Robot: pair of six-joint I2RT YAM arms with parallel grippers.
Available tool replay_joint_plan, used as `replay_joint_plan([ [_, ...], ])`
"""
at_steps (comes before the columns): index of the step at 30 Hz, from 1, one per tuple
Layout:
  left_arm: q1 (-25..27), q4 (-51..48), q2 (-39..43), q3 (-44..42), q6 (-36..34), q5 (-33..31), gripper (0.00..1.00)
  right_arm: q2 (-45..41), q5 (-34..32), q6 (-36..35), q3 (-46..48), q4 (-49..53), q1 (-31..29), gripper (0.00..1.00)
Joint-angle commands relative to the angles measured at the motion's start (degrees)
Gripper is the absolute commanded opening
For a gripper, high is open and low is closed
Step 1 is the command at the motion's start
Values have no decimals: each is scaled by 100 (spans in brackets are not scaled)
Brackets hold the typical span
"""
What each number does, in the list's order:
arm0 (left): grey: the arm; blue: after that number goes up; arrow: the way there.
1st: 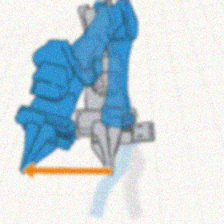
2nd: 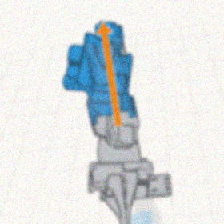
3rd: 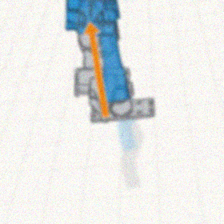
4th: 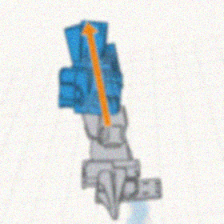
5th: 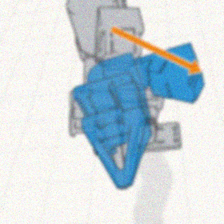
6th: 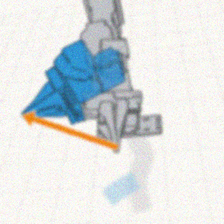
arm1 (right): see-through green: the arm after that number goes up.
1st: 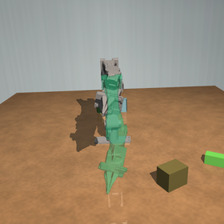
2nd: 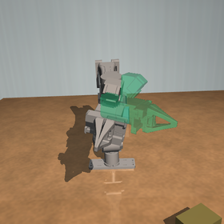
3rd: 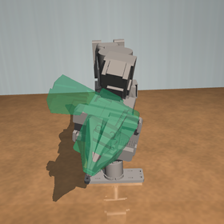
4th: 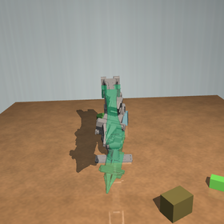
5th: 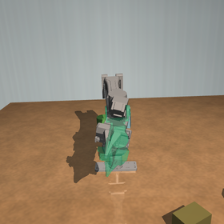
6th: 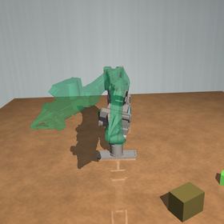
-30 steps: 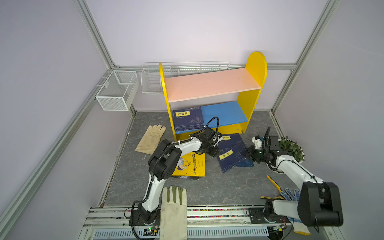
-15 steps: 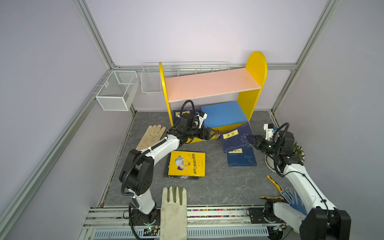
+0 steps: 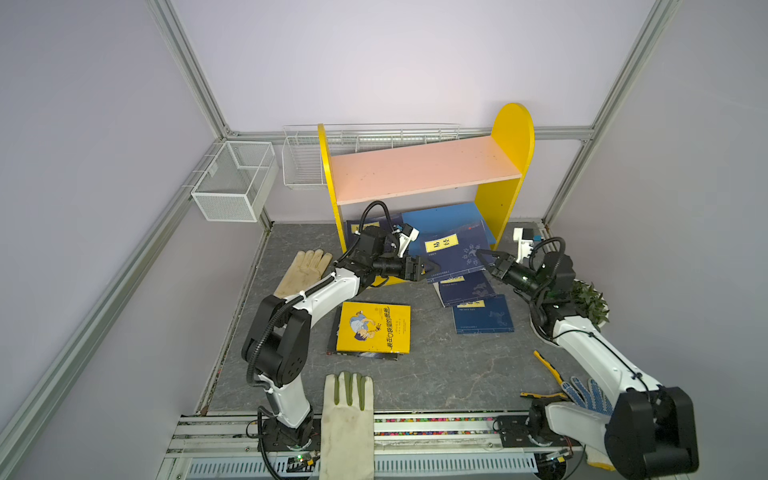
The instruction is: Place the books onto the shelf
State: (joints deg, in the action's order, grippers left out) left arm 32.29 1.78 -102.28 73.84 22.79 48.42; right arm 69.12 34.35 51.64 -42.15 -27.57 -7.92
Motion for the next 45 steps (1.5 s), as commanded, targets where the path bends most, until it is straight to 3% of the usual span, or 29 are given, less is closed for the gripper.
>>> replay_joint_plan([
  [1,5,30,-172,281,99,360,84,141,-611,373,-96,-1066,-184,7],
  [5,5,-45,-172,335,91,411,69,265,-817,307,-234,-1006,-310,7],
  [10,5,-19,-40,305,121,155,23,320,-820,-16,-329,-302,-350,8],
  [13,-4,96,90,178,138,-32,1,401,-736,-81,-285,-23,-350,15],
  [18,-35,239,268,-14,160,-110,0,573,-212,144,-155,-231,-150,38],
  [22,-65,270,433,-124,153,-74,0,543,69,354,0,-593,190,43],
  [27,-74,148,489,-179,70,-59,0,541,397,356,-21,-695,504,40],
  [35,-74,230,463,-194,108,-87,0,782,743,710,26,-1146,503,36],
  [41,-74,296,467,-208,130,-116,0,867,871,800,80,-1268,382,28],
  [45,-74,288,478,-221,130,-166,0,868,872,792,111,-1277,356,14],
])
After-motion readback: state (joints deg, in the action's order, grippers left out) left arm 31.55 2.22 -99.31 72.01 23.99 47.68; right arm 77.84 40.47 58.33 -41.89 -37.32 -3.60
